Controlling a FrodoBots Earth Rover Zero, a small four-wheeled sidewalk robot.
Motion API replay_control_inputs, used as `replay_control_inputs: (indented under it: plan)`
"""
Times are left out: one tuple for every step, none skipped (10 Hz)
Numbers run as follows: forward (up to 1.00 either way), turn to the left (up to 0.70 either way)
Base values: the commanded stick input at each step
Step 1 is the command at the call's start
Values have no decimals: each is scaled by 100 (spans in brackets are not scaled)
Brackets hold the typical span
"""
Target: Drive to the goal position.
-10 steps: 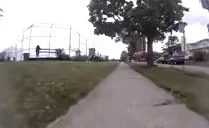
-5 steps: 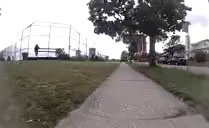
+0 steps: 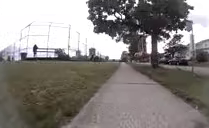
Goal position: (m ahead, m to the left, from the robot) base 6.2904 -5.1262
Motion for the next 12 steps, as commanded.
replay_control_inputs:
  plan:
    - [70,-10]
    - [70,-35]
    - [70,-35]
    - [70,-35]
    - [70,-35]
    - [70,-35]
    - [70,-35]
    - [70,-35]
    - [70,-35]
    - [70,-8]
    - [70,0]
    - [70,0]
